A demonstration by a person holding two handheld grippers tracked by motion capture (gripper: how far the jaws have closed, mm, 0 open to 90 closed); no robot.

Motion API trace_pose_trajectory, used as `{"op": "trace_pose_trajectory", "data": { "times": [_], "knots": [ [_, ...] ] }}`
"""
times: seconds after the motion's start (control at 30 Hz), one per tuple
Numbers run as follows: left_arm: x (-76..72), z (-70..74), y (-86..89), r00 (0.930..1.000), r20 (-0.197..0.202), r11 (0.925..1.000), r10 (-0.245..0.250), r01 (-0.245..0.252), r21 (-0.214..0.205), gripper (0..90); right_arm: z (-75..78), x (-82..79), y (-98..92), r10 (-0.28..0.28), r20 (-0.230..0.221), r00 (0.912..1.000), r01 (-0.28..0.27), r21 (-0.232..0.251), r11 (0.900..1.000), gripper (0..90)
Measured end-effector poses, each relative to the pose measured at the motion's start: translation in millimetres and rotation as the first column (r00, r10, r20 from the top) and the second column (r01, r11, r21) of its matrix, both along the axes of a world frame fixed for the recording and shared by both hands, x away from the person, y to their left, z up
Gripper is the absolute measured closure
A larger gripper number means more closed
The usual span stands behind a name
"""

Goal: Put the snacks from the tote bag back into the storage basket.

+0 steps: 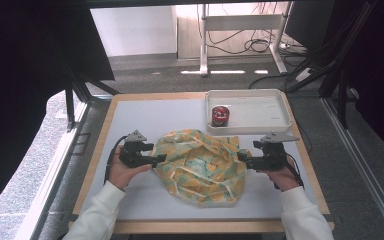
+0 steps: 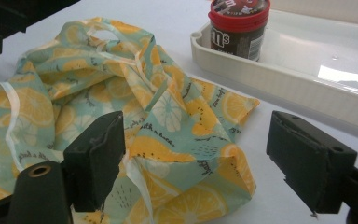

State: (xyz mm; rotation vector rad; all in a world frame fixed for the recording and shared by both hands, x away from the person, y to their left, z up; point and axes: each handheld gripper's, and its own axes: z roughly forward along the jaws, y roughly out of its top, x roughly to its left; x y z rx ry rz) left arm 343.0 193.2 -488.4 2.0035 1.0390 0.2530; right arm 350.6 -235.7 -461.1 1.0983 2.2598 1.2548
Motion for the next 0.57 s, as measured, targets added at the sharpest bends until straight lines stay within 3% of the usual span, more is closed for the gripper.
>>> {"op": "trace_pose_trajectory", "data": {
  "times": [0.57],
  "knots": [
    [0.6, -0.5, 0.2, 1.0000, -0.001, 1.0000, 0.000, 0.000, 0.007, 26.8, -0.9, -0.2, 0.8, 0.016, 0.010, 0.9998, -0.016, -0.002, 0.9999, 19.5]
  ]
}}
